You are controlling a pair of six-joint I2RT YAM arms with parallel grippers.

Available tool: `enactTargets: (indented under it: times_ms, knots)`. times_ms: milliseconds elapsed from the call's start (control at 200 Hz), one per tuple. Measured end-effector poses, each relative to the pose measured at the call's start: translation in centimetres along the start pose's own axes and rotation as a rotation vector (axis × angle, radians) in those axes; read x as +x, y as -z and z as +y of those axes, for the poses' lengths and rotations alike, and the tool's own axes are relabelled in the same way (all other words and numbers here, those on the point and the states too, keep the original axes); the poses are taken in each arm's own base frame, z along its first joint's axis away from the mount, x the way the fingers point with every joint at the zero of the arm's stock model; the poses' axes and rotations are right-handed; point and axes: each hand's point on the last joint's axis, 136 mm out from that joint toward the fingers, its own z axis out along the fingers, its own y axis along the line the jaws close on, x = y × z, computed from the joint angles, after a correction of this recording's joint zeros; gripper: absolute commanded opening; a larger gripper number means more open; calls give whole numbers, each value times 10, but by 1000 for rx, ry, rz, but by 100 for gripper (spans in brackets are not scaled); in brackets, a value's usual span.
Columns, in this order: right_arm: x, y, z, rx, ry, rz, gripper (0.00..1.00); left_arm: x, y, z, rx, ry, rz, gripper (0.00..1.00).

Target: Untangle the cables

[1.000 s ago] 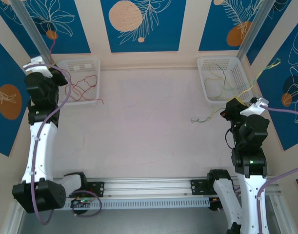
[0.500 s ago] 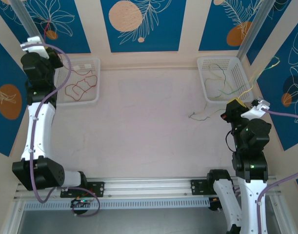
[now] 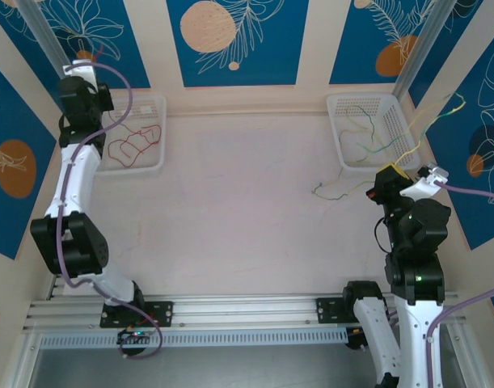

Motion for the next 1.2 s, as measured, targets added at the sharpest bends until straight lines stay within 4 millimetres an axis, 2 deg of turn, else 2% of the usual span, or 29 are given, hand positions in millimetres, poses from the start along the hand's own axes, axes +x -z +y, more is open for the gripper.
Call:
enactTargets:
  times_ms: [150, 275, 405, 615, 845, 1060, 1200]
  knots:
    - [1, 0, 0, 2, 4, 3, 0, 54, -32, -11, -19, -99, 129, 0]
    - [-1, 3, 1, -7, 2, -6, 0, 104, -54, -34, 18, -158, 262, 0]
    - [-1, 4, 3, -19, -1, -4, 0, 157, -60, -60, 113, -158, 412, 0]
    - [0, 4, 3, -20, 10, 2, 0, 217, -70, -82, 203, -133, 621, 0]
    - [-1, 7, 5, -28, 17, -6, 0, 257, -86, -94, 251, -137, 770, 0]
    - [-1, 8, 8, -47, 18, 0, 0, 276, -98, -94, 257, -135, 830, 0]
    - [1, 8, 17, -97, 19, 13, 0, 290, -99, -92, 266, -125, 867, 0]
